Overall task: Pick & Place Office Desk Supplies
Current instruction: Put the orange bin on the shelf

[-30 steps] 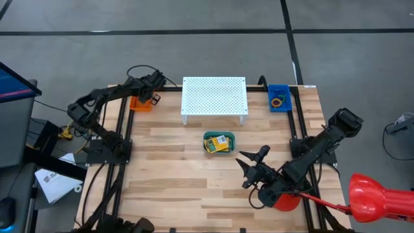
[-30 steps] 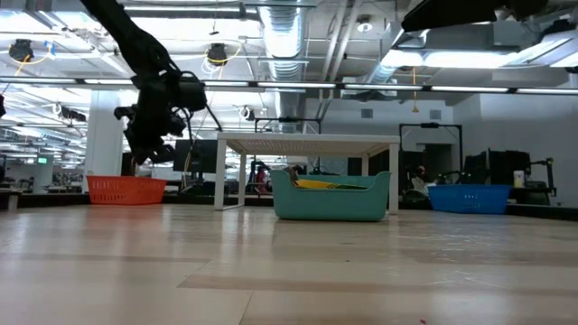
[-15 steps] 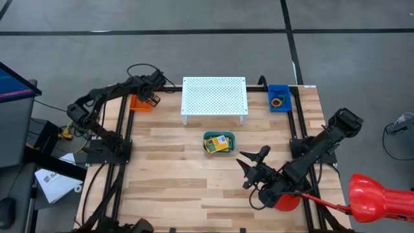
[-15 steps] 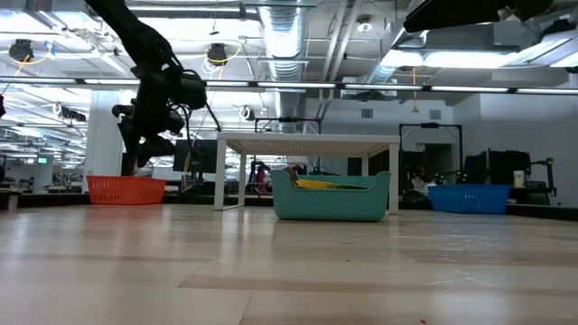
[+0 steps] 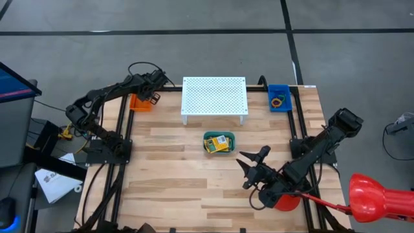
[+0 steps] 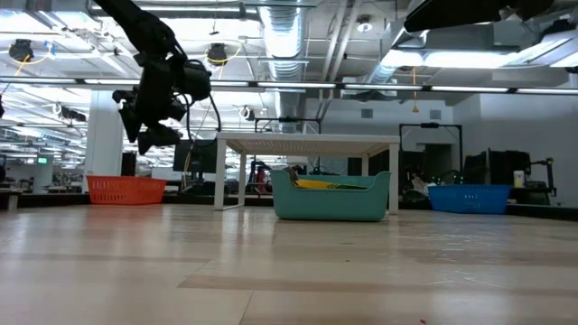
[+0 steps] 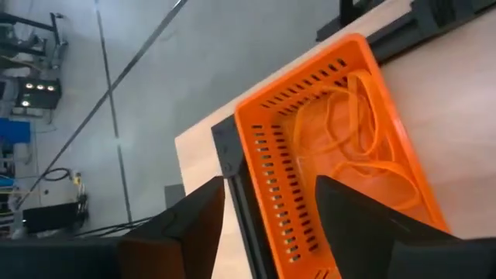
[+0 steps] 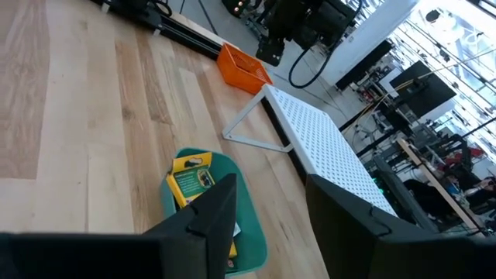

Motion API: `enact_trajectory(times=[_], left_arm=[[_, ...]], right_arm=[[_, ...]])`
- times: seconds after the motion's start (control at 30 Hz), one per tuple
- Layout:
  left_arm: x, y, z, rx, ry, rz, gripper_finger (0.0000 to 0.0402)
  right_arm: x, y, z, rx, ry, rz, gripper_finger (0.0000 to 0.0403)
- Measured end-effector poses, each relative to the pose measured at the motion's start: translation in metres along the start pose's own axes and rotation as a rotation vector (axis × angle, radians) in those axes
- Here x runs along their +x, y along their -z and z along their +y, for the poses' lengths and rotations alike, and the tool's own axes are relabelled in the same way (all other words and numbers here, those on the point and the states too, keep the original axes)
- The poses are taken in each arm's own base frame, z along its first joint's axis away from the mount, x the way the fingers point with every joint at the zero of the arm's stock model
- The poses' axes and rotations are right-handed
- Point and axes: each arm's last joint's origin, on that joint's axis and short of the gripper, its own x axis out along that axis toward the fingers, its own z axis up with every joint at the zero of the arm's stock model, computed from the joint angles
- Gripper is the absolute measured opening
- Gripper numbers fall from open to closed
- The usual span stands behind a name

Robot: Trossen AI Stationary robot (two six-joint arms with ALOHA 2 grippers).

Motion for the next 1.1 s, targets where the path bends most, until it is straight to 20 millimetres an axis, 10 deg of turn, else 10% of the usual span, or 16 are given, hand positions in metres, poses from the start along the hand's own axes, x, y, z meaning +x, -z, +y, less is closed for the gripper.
enact_trajectory(times=[1.1], left_arm=[[0.005, 0.009, -0.026, -0.212, 0.401, 0.067, 0.0192]], right_arm=[[-0.018, 0.000, 0.006, 0.005, -0.048, -0.043, 0.0152]])
